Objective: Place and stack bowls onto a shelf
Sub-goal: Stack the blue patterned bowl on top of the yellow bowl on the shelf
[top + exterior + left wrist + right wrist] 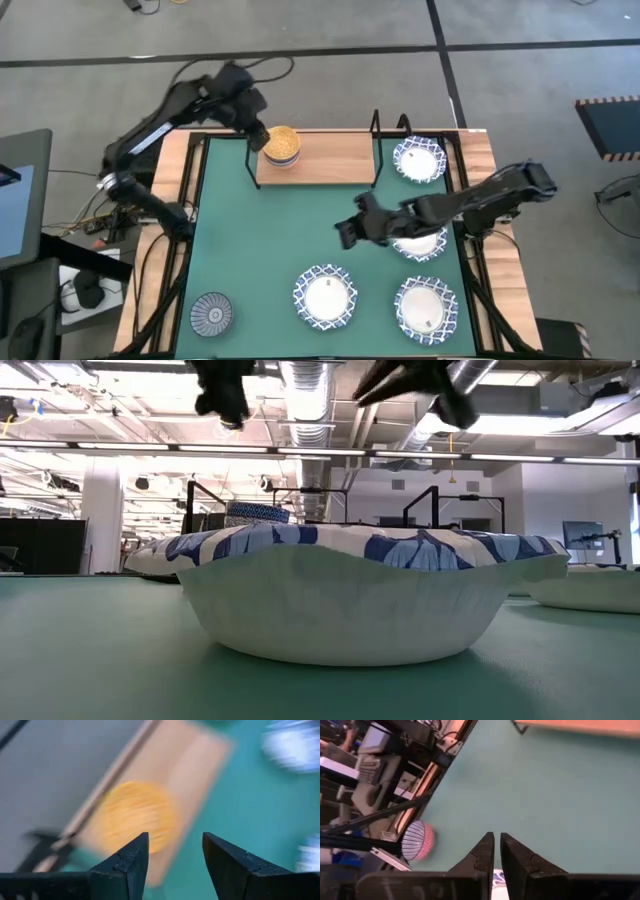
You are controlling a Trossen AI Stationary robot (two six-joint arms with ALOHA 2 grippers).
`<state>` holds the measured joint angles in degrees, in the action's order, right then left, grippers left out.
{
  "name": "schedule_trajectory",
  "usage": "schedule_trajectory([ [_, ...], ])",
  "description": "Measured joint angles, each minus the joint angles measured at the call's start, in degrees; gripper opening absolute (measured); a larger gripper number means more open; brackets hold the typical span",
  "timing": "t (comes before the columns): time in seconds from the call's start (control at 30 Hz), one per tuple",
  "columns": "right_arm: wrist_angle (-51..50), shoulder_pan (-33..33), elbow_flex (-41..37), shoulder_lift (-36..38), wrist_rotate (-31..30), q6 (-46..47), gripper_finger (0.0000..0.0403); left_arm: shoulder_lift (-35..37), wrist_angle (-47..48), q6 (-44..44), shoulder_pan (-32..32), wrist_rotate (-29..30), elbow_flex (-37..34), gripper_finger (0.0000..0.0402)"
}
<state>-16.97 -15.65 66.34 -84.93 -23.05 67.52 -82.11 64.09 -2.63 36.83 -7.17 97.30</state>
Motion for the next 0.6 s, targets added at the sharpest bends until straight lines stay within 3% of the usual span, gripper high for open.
schedule_trajectory([
  [0.07,8.17,0.55,-0.01,-4.03,0.42,0.31,0.0066,5.21,-3.48,0.94,-3.45,-3.96,-4.61,0.0169],
  [0.23,22.99,1.34,2.09,-13.71,2.10,0.54,0.0074,17.76,-4.72,1.86,-15.70,-4.57,-16.46,0.0169],
  [0.43,26.30,2.48,11.25,-25.05,8.50,0.79,0.0086,30.54,-4.64,6.87,-30.43,-5.65,-29.88,0.0169],
  [0.6,24.92,3.68,19.99,-33.02,12.04,1.69,0.0107,37.98,-5.56,16.16,-39.59,-10.90,-38.68,0.0169],
])
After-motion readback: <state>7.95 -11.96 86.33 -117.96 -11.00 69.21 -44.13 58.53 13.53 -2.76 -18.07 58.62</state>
